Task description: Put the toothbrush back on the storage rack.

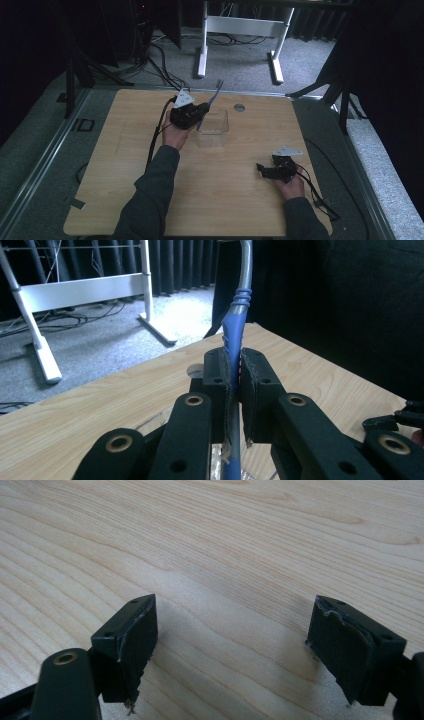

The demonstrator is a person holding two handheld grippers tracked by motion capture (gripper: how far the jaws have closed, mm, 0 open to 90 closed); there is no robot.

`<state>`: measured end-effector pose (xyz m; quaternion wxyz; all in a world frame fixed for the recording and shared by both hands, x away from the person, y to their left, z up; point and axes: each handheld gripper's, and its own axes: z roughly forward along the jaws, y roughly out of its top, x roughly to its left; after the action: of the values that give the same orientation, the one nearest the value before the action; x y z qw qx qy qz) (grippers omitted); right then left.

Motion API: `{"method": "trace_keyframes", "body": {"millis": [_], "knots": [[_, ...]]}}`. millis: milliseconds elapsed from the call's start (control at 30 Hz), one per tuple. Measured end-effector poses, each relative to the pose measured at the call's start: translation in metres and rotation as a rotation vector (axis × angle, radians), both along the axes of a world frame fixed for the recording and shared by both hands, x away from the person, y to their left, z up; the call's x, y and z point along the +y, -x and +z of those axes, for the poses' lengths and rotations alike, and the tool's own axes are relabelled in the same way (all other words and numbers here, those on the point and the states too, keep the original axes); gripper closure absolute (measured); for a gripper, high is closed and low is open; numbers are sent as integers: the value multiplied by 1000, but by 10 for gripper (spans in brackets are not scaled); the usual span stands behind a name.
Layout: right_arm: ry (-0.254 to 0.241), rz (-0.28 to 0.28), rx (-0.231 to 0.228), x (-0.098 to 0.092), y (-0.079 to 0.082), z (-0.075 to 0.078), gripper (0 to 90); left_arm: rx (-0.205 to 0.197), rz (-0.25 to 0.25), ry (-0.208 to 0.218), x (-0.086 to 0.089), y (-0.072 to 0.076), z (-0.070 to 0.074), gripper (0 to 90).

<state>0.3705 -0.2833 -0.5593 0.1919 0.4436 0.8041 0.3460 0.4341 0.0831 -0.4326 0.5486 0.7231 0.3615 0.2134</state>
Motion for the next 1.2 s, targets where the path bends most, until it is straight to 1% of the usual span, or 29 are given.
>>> {"method": "trace_keyframes", "body": {"millis": [267,600,867,1100,1200], "knots": [[-1,-1,1,0,0,0,196,1,20,15,2,-3,-2,822],[-2,-1,1,0,0,0,196,9,23,28,0,-8,-7,822],[-1,-1,1,0,0,0,197,-2,30,41,-1,-10,-9,821],[-2,-1,2,0,0,0,197,-7,29,37,-4,-13,-14,819],[-2,-1,2,0,0,0,196,-9,32,47,-4,-16,-15,819]]}}
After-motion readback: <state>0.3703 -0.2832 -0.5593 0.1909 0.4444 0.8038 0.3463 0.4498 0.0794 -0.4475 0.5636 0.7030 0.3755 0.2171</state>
